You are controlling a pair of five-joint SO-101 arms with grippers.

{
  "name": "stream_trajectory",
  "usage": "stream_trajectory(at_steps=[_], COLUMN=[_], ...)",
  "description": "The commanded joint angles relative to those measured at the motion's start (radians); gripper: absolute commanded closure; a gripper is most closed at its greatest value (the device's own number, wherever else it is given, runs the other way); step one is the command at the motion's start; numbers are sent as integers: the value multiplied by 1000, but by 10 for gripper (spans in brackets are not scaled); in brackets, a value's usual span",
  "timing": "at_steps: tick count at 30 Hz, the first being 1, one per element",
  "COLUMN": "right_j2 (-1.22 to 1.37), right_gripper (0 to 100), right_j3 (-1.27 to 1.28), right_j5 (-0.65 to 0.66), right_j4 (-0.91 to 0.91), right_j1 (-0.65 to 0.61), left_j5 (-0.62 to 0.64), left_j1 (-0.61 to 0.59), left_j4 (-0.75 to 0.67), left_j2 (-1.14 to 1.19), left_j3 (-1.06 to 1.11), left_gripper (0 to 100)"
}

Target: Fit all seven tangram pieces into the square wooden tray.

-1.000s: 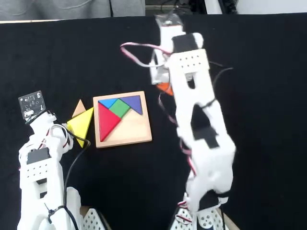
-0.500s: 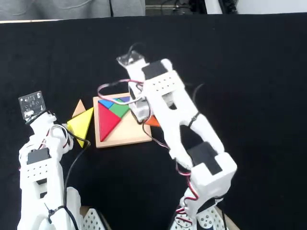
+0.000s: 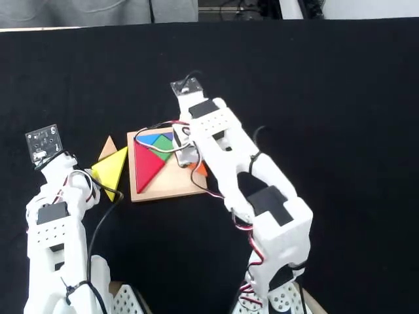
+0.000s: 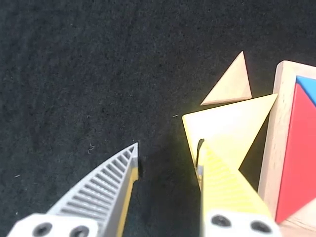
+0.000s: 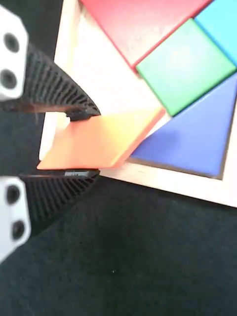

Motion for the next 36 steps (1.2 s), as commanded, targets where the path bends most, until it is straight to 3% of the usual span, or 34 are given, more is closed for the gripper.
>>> stream_trajectory(at_steps=[1,8,24,31,36], right_j2=[-15,30,73,58,-50], right_gripper=[987,987,984,788,787], right_j3=[-2,-18,-45,-45,-39], right_j5=[-17,-123,-121,-97,-58], right_j4=[-8,-23,-32,-25,-8], right_j1=[-37,-81,-26,-32,-35], left_j5=[5,5,5,5,5], left_j1=[-12,-13,-13,-13,-13], left_j4=[-12,-12,-12,-12,-12], left_j2=[-21,-21,-21,-21,-21], left_j3=[-5,-5,-5,-5,-5], left_gripper=[802,802,802,802,802])
